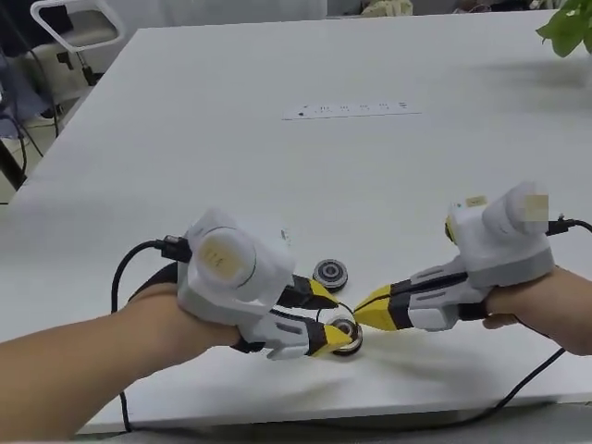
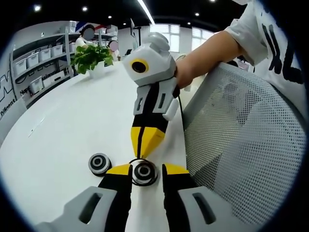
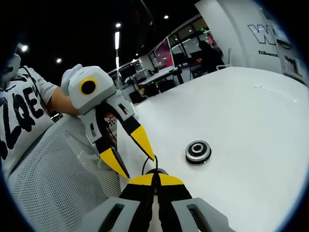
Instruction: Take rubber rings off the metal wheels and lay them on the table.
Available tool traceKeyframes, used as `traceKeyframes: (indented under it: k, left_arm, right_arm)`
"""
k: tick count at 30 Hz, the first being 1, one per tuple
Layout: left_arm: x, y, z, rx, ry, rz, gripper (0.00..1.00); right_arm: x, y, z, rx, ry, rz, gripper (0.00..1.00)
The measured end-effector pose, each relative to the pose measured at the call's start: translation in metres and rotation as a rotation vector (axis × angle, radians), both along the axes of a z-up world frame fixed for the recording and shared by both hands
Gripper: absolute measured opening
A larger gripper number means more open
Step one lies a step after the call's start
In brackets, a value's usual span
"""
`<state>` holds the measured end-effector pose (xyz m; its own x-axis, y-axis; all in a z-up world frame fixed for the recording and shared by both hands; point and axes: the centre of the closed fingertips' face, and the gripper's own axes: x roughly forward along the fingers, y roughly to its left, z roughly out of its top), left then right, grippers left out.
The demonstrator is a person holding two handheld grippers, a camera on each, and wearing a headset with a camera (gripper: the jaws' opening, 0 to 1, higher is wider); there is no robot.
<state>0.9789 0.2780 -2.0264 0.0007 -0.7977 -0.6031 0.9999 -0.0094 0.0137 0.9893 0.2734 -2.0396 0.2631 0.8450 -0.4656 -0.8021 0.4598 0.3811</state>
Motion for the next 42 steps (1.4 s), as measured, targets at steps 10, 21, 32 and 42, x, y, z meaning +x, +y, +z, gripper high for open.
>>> traceKeyframes:
  k: [10,21,32,42]
  left_arm:
    - [0.003,0.013,0.020,-0.049,0.005,0.039,0.27]
    - [0.005,0.031,0.037,-0.096,0.009,0.094,0.35]
    - [0.006,0.054,0.041,-0.105,0.000,0.144,0.42]
    - [0.014,0.077,0.042,-0.110,-0.006,0.211,0.46]
  right_arm:
    - [0.002,0.002,0.011,0.020,-0.007,-0.004,0.00]
    - [0.005,0.005,0.026,0.041,-0.024,-0.011,0.00]
    - [0.012,0.010,0.035,0.037,-0.038,0.001,0.00]
    - [0.019,0.027,0.039,0.031,-0.047,0.029,0.00]
